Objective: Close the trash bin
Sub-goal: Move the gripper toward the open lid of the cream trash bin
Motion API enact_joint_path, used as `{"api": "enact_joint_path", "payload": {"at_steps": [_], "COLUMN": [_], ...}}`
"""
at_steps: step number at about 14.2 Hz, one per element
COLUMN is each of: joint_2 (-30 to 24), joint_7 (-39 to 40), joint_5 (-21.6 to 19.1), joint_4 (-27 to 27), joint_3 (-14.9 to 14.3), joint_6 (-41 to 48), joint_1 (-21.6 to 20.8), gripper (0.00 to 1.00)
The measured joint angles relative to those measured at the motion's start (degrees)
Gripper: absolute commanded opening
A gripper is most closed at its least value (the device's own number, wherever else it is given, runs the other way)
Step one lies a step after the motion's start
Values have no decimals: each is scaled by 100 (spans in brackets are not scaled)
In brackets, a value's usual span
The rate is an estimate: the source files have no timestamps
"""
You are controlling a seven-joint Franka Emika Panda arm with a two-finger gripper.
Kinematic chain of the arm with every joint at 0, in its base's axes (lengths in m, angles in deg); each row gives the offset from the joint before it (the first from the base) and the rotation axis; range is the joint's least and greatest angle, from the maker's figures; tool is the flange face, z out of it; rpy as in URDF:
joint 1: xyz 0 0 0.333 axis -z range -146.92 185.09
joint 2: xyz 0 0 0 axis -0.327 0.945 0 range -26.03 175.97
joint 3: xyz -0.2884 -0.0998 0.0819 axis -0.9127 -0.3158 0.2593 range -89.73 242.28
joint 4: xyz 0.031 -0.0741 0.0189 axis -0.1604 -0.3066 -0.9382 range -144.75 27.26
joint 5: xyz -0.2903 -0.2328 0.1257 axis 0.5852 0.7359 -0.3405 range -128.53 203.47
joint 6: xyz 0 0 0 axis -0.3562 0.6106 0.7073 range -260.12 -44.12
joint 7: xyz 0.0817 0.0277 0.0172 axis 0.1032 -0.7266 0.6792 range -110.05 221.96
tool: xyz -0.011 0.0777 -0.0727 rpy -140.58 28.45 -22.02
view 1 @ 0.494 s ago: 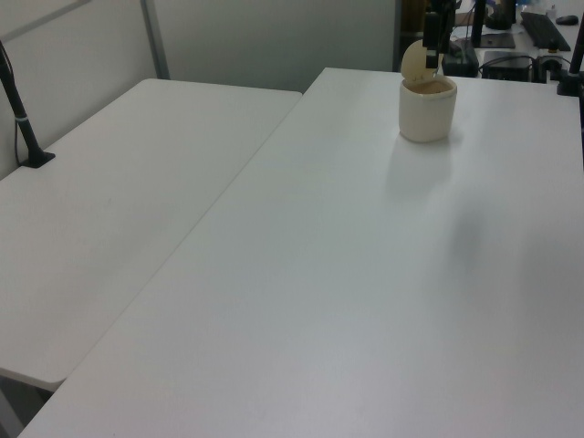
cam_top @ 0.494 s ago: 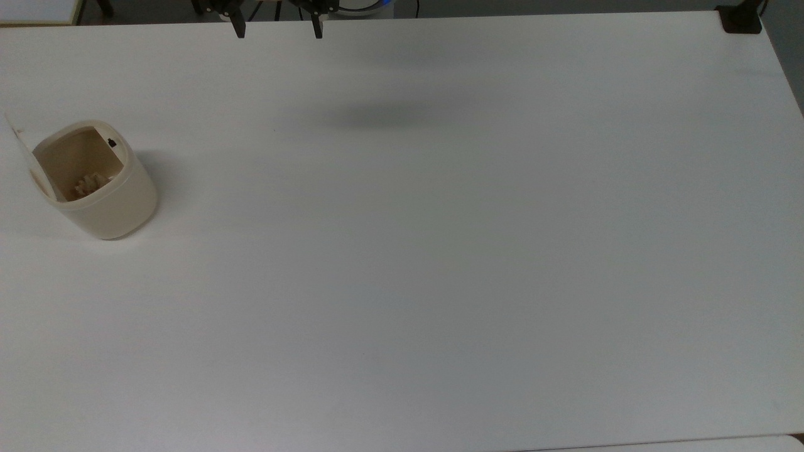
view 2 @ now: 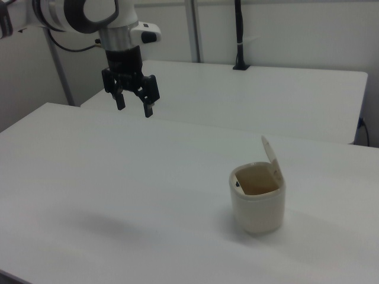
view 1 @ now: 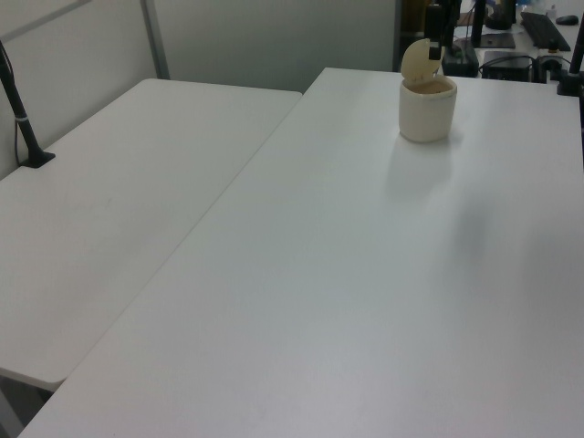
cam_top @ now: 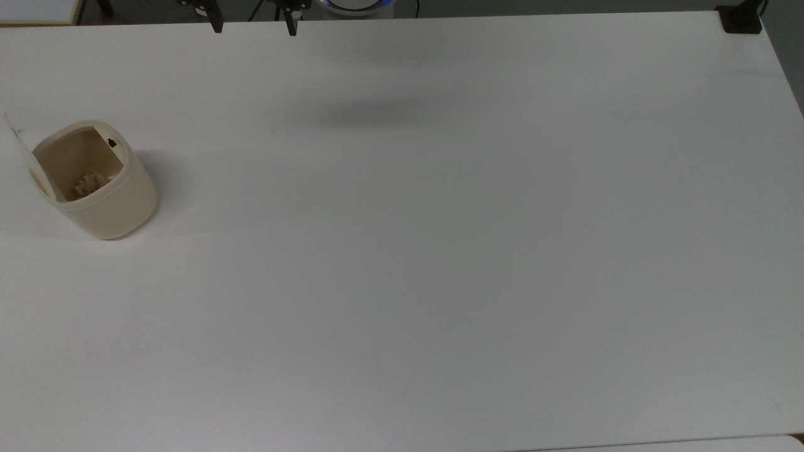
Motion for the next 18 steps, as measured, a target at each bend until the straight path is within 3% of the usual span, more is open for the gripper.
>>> {"api": "enact_joint_path", "payload": {"at_steps": [1, 4, 7, 10, 13, 18], "joint_2": [0, 0, 0, 0, 1, 198], "joint_7": [0, 0, 0, -3, -60, -837], "joint_5": [0, 0, 0, 0, -6, -18], "joint_4": [0, 8, 30, 32, 106, 122], "joint_3": [0, 0, 0, -12, -63, -89], "joint_6": [0, 0, 0, 0, -67, -1535], "joint_1": [-5, -5, -3, 12, 329, 970], "gripper": [95, 53, 24, 16, 11, 9]}}
